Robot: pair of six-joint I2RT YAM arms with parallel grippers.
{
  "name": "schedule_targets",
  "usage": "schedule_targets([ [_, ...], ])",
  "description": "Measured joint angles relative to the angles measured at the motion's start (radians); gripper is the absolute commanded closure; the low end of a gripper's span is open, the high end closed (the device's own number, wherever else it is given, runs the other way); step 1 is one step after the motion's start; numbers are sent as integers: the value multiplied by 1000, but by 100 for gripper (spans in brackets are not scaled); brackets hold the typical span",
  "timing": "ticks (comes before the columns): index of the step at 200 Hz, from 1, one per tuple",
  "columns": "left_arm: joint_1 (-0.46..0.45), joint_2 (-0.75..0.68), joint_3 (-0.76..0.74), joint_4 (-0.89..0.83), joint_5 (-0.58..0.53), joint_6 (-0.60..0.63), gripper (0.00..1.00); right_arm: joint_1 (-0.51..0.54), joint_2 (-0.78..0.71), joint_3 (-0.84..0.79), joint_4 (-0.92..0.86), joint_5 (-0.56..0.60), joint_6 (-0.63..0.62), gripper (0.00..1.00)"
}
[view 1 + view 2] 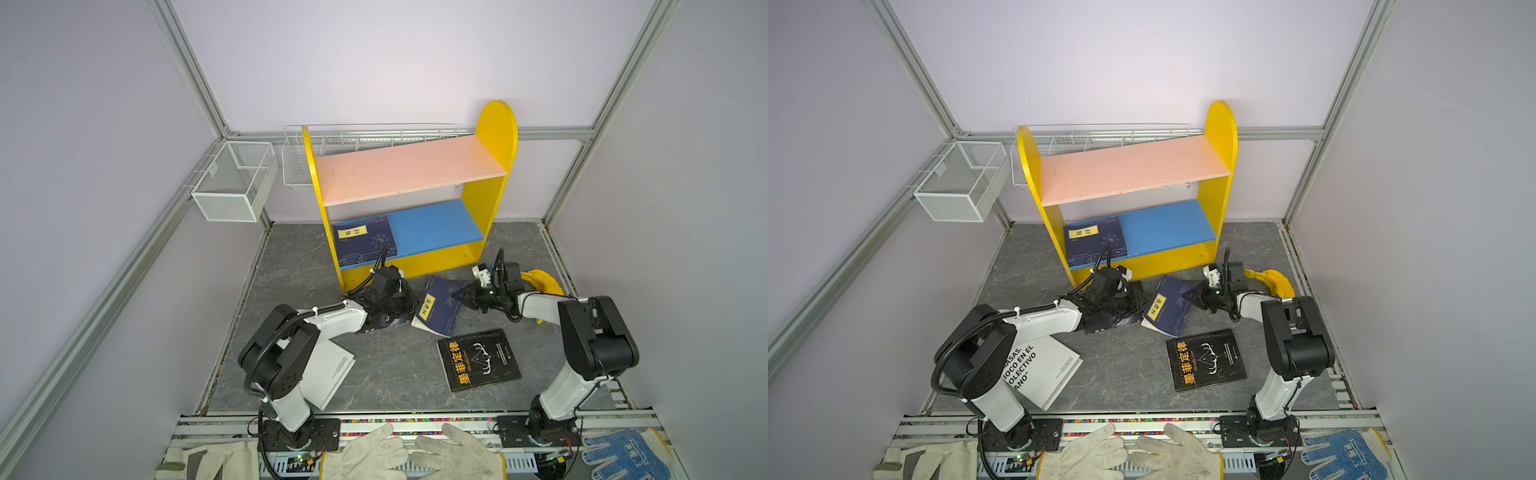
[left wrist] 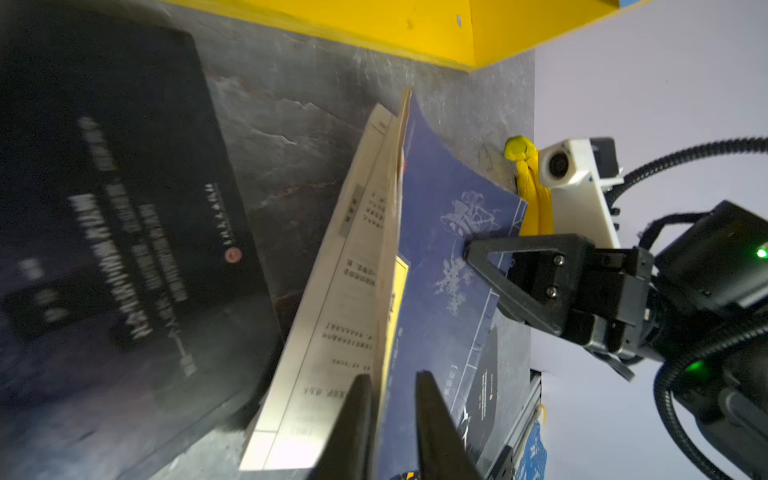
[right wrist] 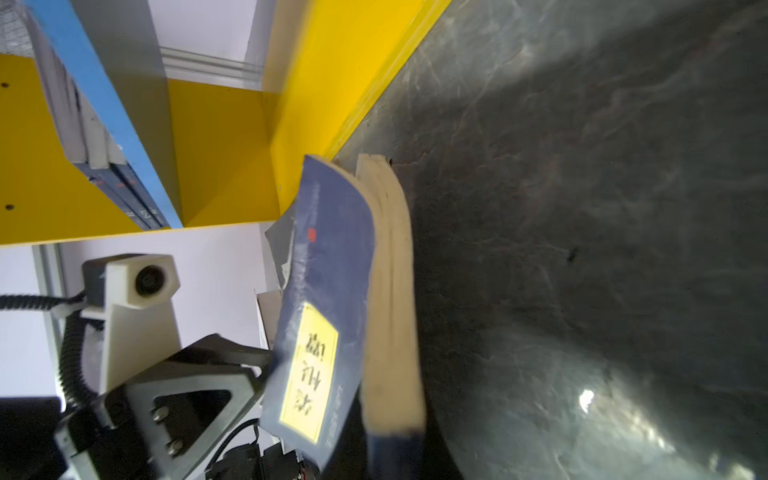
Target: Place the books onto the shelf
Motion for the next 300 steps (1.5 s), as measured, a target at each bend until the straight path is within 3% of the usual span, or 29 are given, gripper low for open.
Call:
schedule_targets([
  [22, 1, -111, 0, -54, -42, 36, 31, 2, -89, 9, -85, 54, -18, 93],
  [76, 1, -406, -84, -134, -100, 66, 15, 2, -461, 16, -207, 159, 16, 93],
  [120, -2, -494, -173, -77, -52, 2, 10, 11, -676, 136, -254, 219, 68, 93],
  [194, -64, -484, -211, 294, 13, -164, 5, 104, -694, 215, -249, 303, 141, 93],
  [269, -84, -368, -176, 399, -4, -214, 5, 171, -648, 253, -182, 368, 227, 93],
  [300, -84, -311, -164, 492, -6, -245, 12, 180, -648, 253, -133, 372, 271, 93],
])
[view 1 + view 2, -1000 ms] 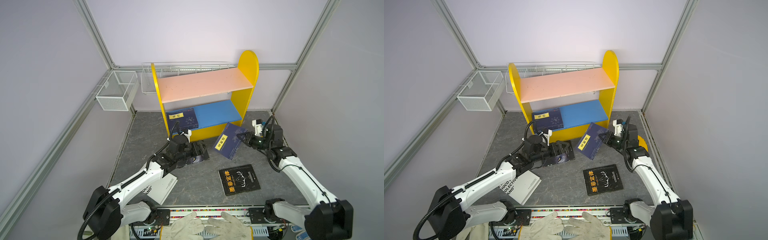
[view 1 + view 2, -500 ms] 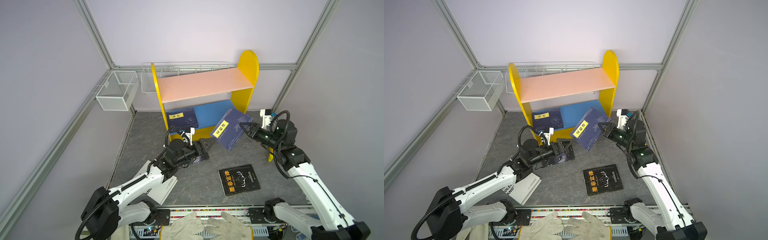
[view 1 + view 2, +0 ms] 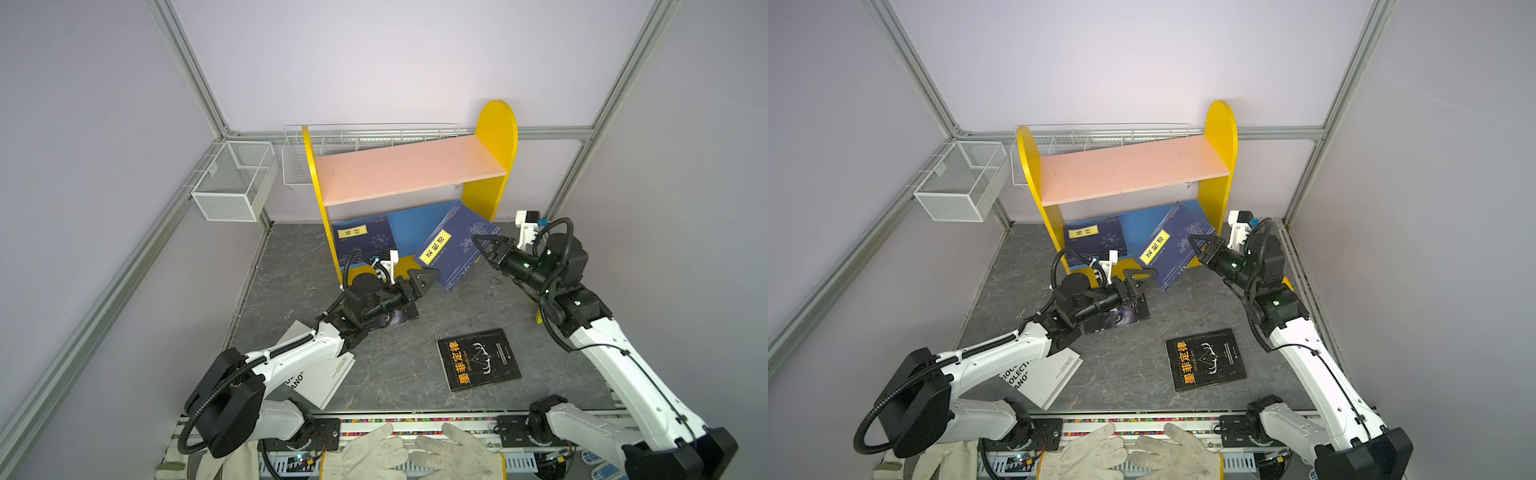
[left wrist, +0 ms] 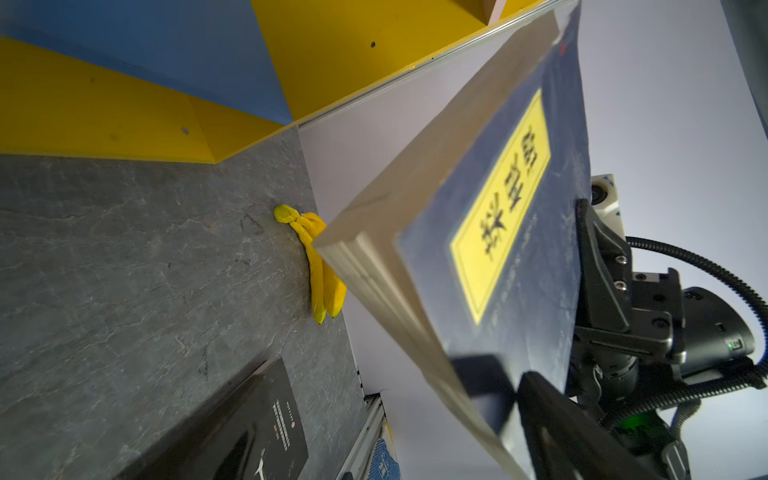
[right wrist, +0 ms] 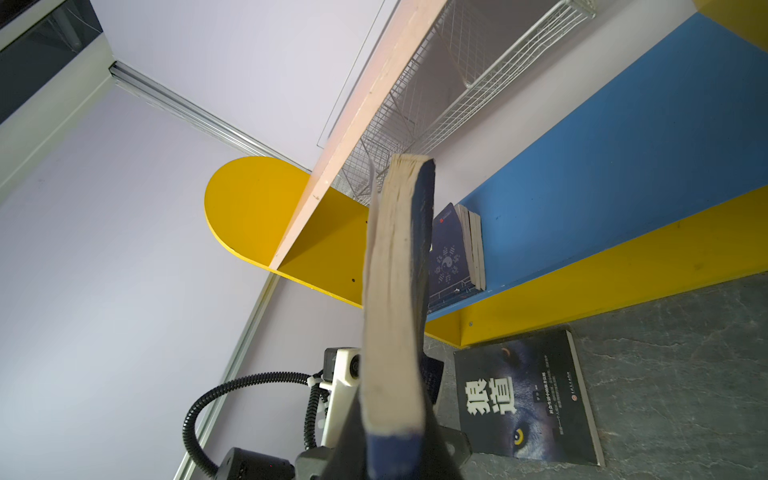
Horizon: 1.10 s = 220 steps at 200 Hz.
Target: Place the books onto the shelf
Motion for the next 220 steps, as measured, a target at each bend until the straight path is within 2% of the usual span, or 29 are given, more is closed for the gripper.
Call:
schedule_targets([
  [55, -1, 60, 2, 282, 0, -75, 33, 19, 0, -18, 55, 5, 51, 93],
  [82, 0, 64, 2, 367, -8, -103, 55, 28, 0, -44, 82, 19, 71, 93],
  [117, 5, 60, 2, 372, -12, -107, 87, 34, 1, -68, 109, 25, 87, 91],
  [129, 8, 46, 1, 357, -17, -102, 95, 35, 5, -69, 115, 21, 86, 85],
  [137, 12, 31, -3, 345, -19, -90, 100, 37, 11, -68, 119, 13, 81, 77],
  [153, 31, -17, -13, 301, -11, -79, 100, 38, 42, -48, 108, -38, 45, 55],
  [162, 54, -52, -16, 266, 0, -72, 100, 38, 75, -27, 105, -86, 30, 39],
  [170, 76, -83, -16, 230, 16, -64, 100, 36, 106, -8, 103, -136, 8, 31],
  [189, 140, -166, -8, 92, 82, -23, 100, 24, 165, 30, 84, -264, -53, 19],
  [220, 259, -266, 93, -282, 251, 120, 100, -7, 213, 90, 10, -444, -167, 16],
])
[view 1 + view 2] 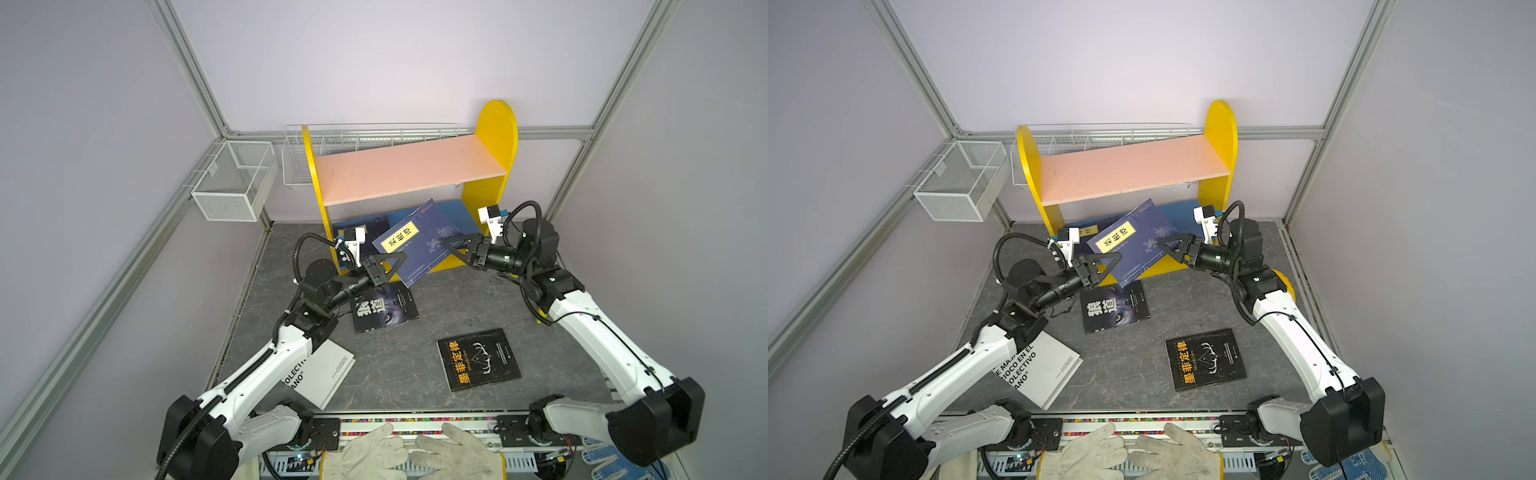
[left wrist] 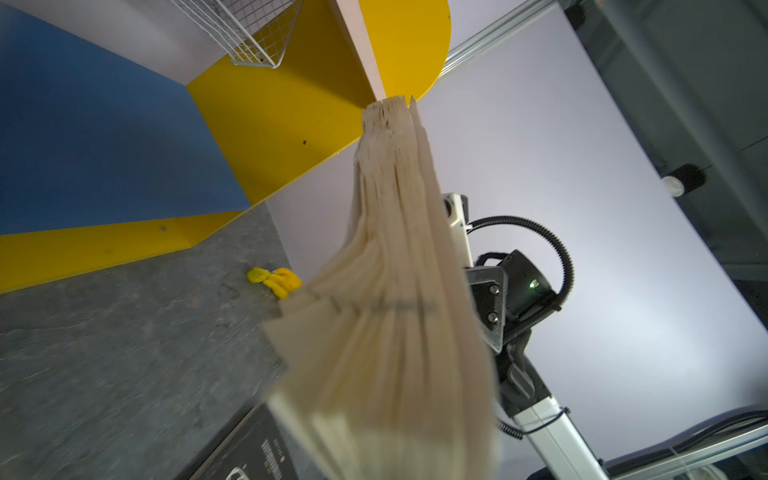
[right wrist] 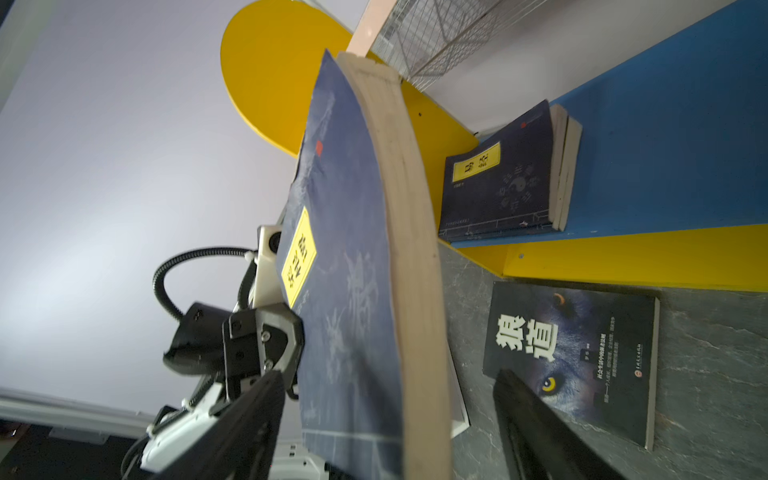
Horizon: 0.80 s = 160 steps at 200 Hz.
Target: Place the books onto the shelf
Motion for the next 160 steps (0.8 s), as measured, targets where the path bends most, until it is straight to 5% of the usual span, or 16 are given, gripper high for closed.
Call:
schedule_targets([
  [51, 137, -74, 41, -308, 230, 127, 100, -9, 26, 0, 14, -201, -51, 19],
  [128, 191, -28, 85, -408, 387, 192, 100, 3, 56, -29, -28, -280, -100, 28],
  [160, 192, -27, 98, -411, 416, 212, 100, 19, 84, -33, -30, -293, -105, 41],
])
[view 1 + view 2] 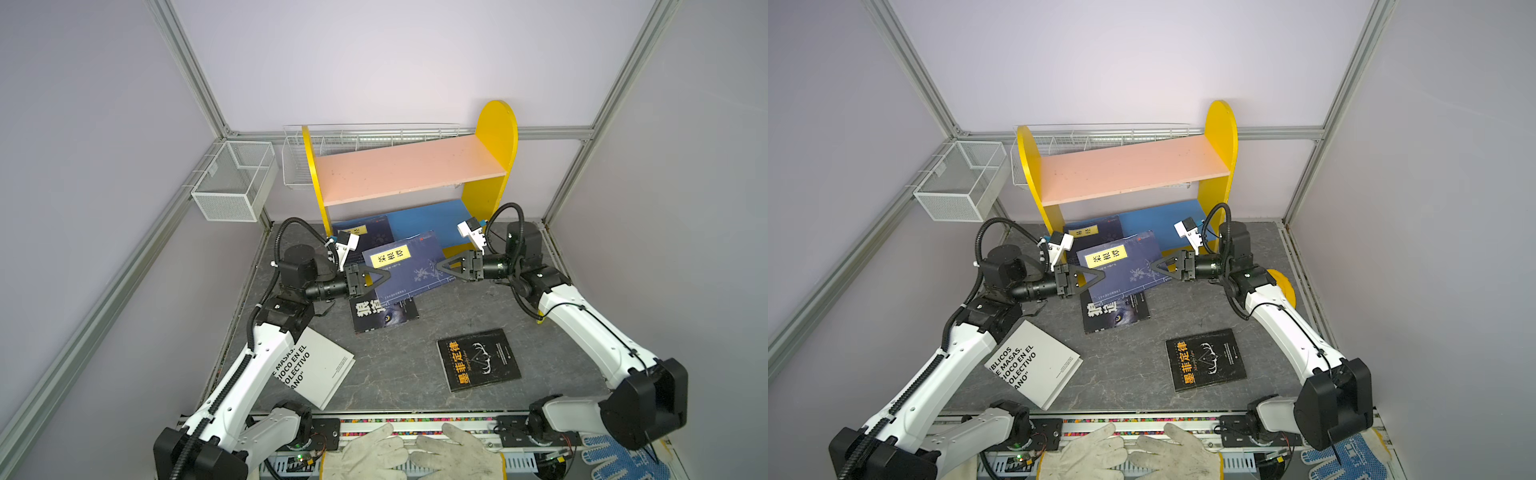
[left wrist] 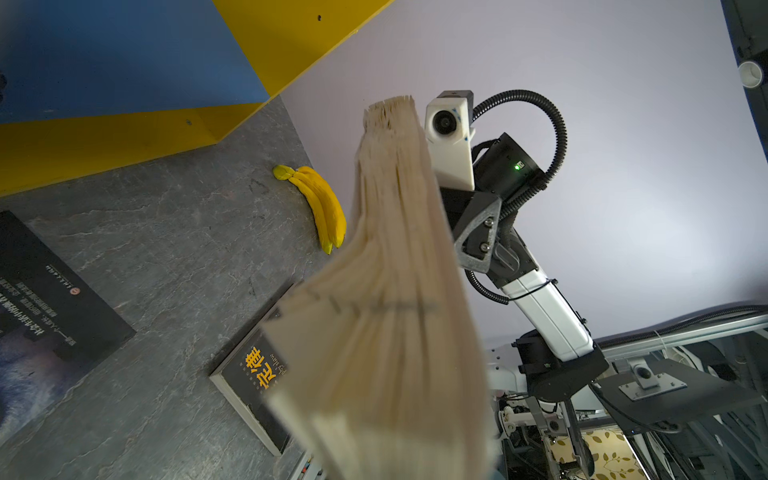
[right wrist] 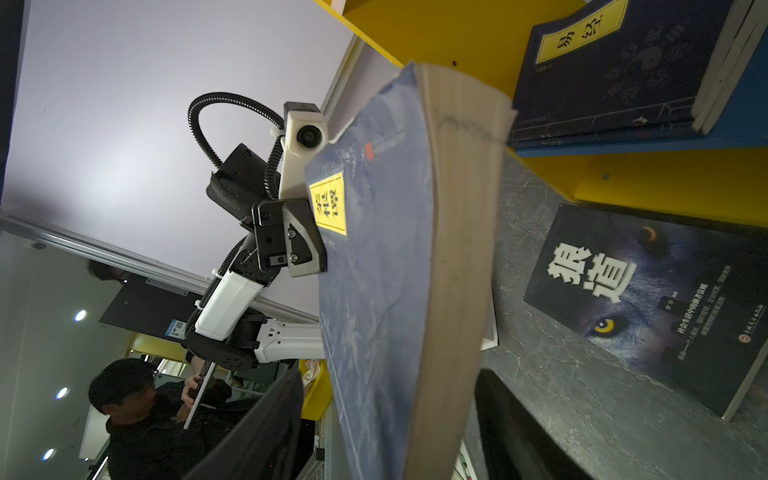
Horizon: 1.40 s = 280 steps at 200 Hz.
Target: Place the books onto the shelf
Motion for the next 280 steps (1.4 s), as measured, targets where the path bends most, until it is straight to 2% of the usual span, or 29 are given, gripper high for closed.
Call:
schedule_targets([
  [52, 4, 28, 19, -50, 11, 56, 100, 12, 20, -35, 21, -6, 28, 75],
  [95, 17, 61, 42, -121, 10, 118, 100, 13, 19, -79, 101, -3, 91, 93],
  [106, 24, 66, 50, -142, 6, 133, 100, 14, 20, -90, 134, 0, 111, 93],
  [115, 29, 66, 57, -158, -2, 146, 90, 18, 20, -98, 161, 6, 126, 93],
  [129, 42, 65, 78, -191, -22, 170, 87, 27, 22, -101, 198, 25, 147, 93],
  [133, 45, 65, 84, -200, -30, 174, 83, 32, 24, -101, 213, 35, 153, 93],
  [154, 82, 42, 111, -248, -152, 217, 46, 44, 43, -92, 259, 91, 182, 93],
  [180, 129, -22, 119, -299, -332, 258, 24, 32, 135, -23, 292, 156, 209, 93],
  [212, 148, -95, 122, -398, -538, 320, 14, 29, 275, 103, 301, 182, 222, 93],
  [233, 156, -122, 114, -441, -632, 346, 10, 31, 356, 178, 321, 181, 232, 93],
  [280, 176, -146, 62, -462, -738, 366, 3, 60, 513, 296, 367, 187, 248, 93],
])
